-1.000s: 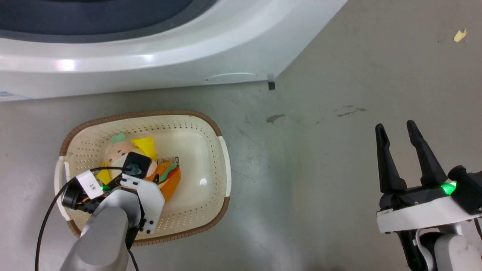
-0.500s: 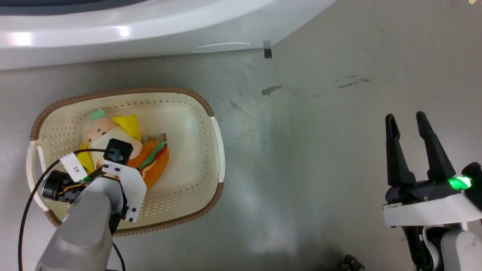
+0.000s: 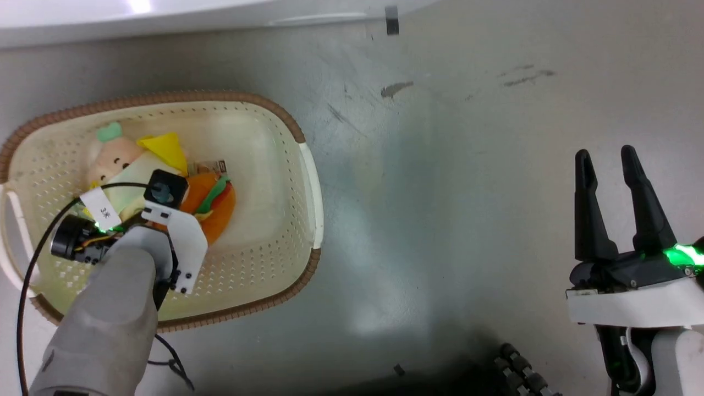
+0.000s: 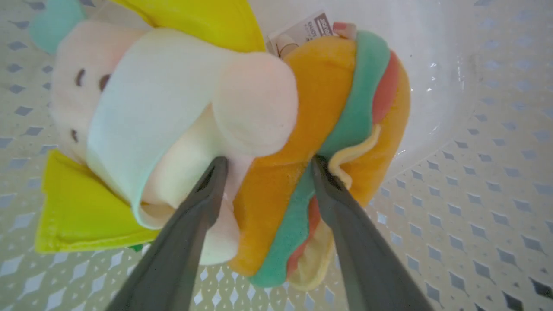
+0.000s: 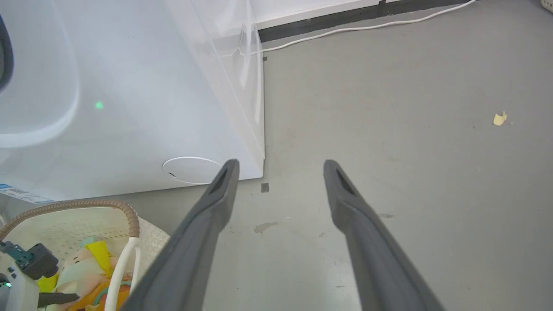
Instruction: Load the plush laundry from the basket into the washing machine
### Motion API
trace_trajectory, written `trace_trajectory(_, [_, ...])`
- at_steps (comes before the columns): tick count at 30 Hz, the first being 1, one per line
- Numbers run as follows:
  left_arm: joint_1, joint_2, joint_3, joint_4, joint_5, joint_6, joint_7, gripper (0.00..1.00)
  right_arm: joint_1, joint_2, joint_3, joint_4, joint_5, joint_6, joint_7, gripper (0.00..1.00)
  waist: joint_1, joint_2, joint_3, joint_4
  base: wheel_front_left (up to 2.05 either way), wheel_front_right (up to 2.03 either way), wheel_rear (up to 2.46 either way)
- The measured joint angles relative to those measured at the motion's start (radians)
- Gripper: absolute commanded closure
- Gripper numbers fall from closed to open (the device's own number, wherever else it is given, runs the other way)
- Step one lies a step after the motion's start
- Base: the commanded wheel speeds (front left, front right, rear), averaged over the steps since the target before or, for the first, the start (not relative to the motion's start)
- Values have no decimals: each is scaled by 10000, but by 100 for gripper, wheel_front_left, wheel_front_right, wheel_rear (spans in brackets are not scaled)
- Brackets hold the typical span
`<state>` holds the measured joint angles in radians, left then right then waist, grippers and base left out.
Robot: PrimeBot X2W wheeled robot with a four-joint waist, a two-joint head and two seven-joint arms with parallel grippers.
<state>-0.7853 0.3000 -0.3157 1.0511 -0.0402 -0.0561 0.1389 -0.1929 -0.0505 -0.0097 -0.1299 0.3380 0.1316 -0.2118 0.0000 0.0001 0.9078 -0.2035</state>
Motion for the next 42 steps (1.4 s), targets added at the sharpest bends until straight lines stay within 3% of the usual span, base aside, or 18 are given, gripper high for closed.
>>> trace_trajectory(1, [-88, 2, -35, 98, -6, -2, -4, 10, -2, 0, 0, -31, 33, 0, -27, 0, 0, 0, 91, -15, 0, 0, 0])
trace_trajectory(3, [-273, 6, -102, 280, -79, -40, -38, 100, -14, 0, 8, -61, 105, 0, -42, 0, 0, 0, 268, -42, 0, 0, 0])
trace_trajectory(14, [-1184, 165, -343, 1336, -493, -96, -416, 100, -921, 0, 69, -71, 428, 0, -284, 0, -2, 0, 900, -386, 0, 0, 0])
trace_trajectory(20, [-1118, -71, -671, 2017, -656, -100, -1058, 100, -1184, 2, -90, 357, 397, 0, -384, 0, 0, 0, 427, -471, 0, 0, 0])
trace_trajectory(28, [476, -1024, -755, 2280, -1062, -174, -3091, 100, -788, 0, -151, 1081, -330, 0, -454, 0, 0, 0, -1569, -55, 0, 0, 0])
trace_trajectory(34, [1312, -1267, -416, 1937, -1588, -192, -3873, 100, -150, 0, -224, 1344, -642, 0, -456, 0, -1, -1, -3395, 359, 0, 0, 0])
trace_trajectory(37, [1799, -1308, -267, 1356, -1764, -190, -3914, 100, 208, 2, -278, 1452, -736, -2, -456, 0, -2, 0, -4254, 591, 0, 0, 0])
trace_trajectory(42, [2807, -1294, 75, -1012, -1900, -69, -3954, 100, 672, 0, -372, 1524, -736, -2, -456, 0, -3, 0, -5443, 995, 0, 0, 0])
